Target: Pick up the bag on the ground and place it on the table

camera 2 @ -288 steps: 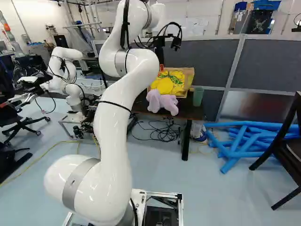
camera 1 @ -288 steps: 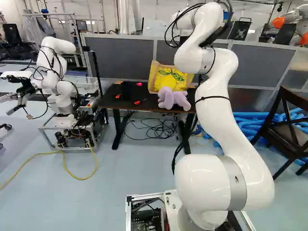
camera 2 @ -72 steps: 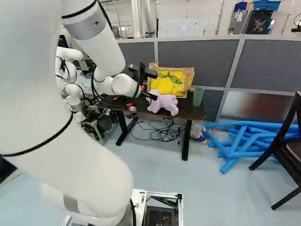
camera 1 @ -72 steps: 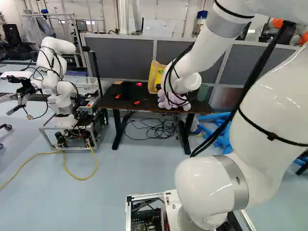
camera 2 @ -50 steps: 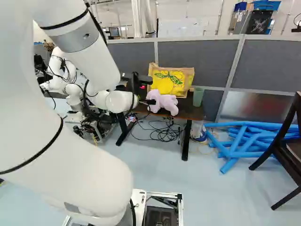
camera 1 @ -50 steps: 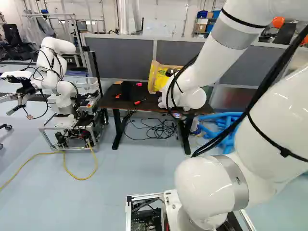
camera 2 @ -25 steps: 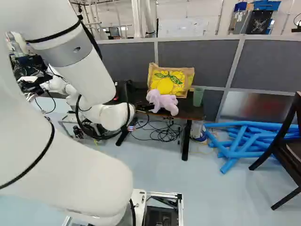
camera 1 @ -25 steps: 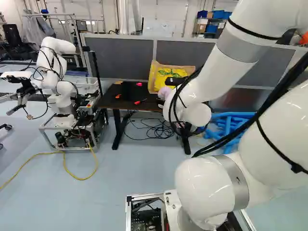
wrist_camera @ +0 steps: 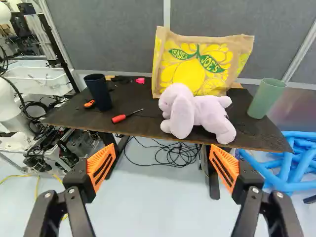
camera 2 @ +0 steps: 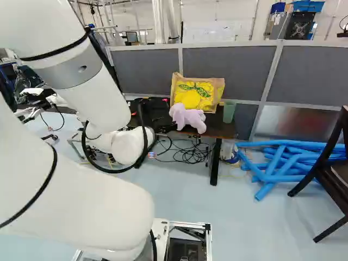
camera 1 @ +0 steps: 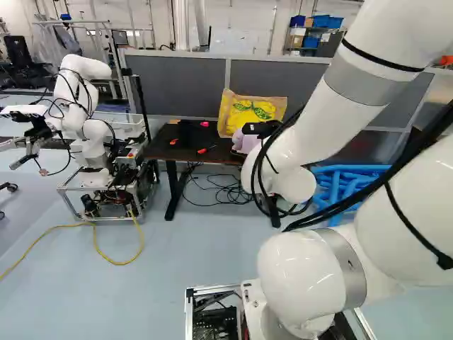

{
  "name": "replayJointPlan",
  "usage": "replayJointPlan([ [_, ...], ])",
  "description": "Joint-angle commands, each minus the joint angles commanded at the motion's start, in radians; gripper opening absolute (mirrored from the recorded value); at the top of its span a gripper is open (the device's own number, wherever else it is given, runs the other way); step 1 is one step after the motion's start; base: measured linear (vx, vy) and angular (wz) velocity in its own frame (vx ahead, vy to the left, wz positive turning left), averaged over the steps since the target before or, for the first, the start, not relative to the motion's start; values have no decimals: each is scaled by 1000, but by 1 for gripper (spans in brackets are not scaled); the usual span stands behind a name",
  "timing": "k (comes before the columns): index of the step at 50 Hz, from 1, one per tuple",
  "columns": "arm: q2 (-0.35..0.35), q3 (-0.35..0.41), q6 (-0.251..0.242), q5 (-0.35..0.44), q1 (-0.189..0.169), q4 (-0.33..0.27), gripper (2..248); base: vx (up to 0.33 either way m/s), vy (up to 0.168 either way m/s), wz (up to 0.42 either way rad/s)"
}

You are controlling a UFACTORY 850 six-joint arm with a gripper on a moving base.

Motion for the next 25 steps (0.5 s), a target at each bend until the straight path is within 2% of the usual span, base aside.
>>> replayJointPlan([
  [25, 7, 13, -8, 14, 1, 0, 247, 0, 0, 0],
])
